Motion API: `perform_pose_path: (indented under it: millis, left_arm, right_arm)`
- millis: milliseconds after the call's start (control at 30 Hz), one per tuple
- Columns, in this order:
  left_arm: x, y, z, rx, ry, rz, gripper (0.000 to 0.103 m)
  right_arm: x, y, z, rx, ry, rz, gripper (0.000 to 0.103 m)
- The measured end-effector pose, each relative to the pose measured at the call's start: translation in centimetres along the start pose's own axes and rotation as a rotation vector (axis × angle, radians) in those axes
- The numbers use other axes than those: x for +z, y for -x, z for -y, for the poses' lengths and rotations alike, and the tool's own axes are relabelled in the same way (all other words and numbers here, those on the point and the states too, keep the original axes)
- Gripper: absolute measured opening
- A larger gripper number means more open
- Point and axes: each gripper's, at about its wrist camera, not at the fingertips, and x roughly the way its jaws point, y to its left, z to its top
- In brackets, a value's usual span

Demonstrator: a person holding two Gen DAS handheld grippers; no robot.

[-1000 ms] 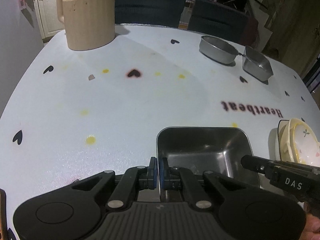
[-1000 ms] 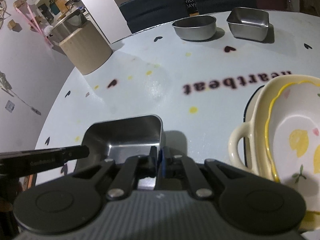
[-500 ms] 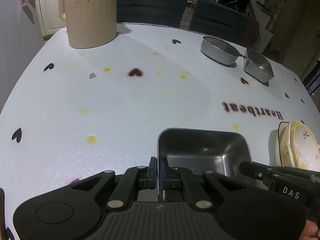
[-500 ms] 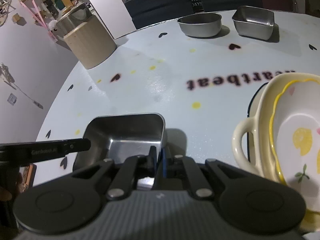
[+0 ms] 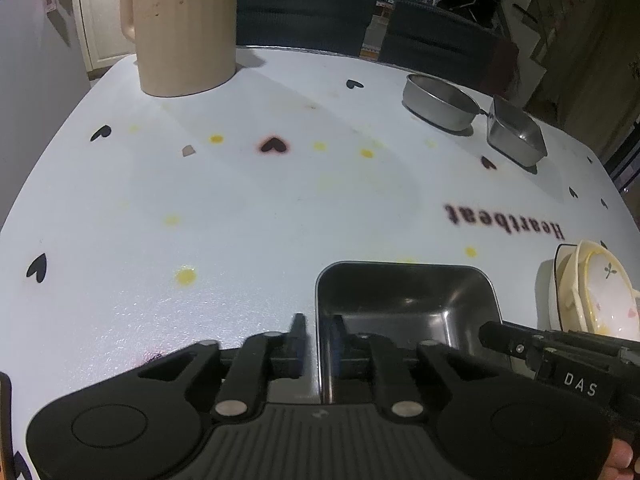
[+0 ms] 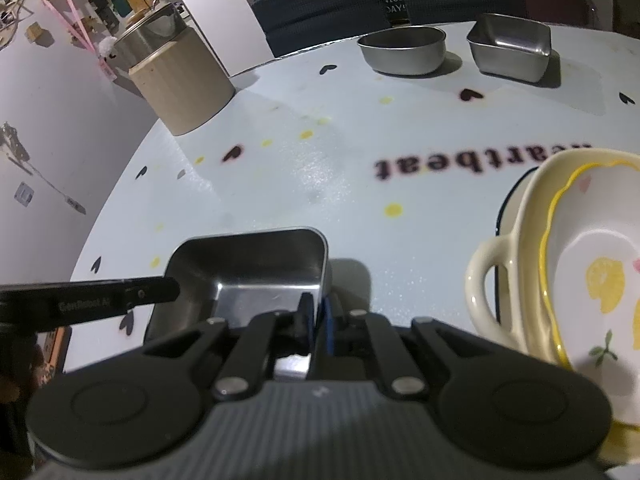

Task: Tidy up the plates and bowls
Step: 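Lower the steel dish onto the table and open both grippers, then move both grippers to the second square steel dish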

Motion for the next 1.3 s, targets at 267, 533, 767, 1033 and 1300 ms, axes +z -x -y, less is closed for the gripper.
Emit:
perform_pose_path:
  millis: [267, 533, 767, 1033, 1300]
  left_arm:
    - [-0.2, 1.6, -0.3, -0.01, 0.004, -0.008, 0.055]
    - [-0.3, 4.6, 0.2, 0.007, 0.01, 0.069, 0.099]
    - [1.1, 6.3, 2.4, -0.006, 0.009, 0.138, 0.103]
    - [3.4, 5.8, 6.9, -0.032, -0.017, 0.187, 0.103]
    - [6.4, 4.0, 12.7, -0.088, -0.044, 0.246, 0.103]
  right_arm:
    - [-0.2, 0.9, -0.4, 0.01, 0.061, 0.02, 0.041]
    - [0.2, 3.9, -0.2, -0.005, 0.116, 0.074, 0.068]
    - [2.0, 8.1, 2.5, -0.053, 0.13, 0.156, 0.096]
    - [5.7, 12.6, 7.6, -0.14, 0.097, 0.239, 0.103]
    - [9.5, 13.0, 12.8, -0.234, -0.023, 0.302, 0.103]
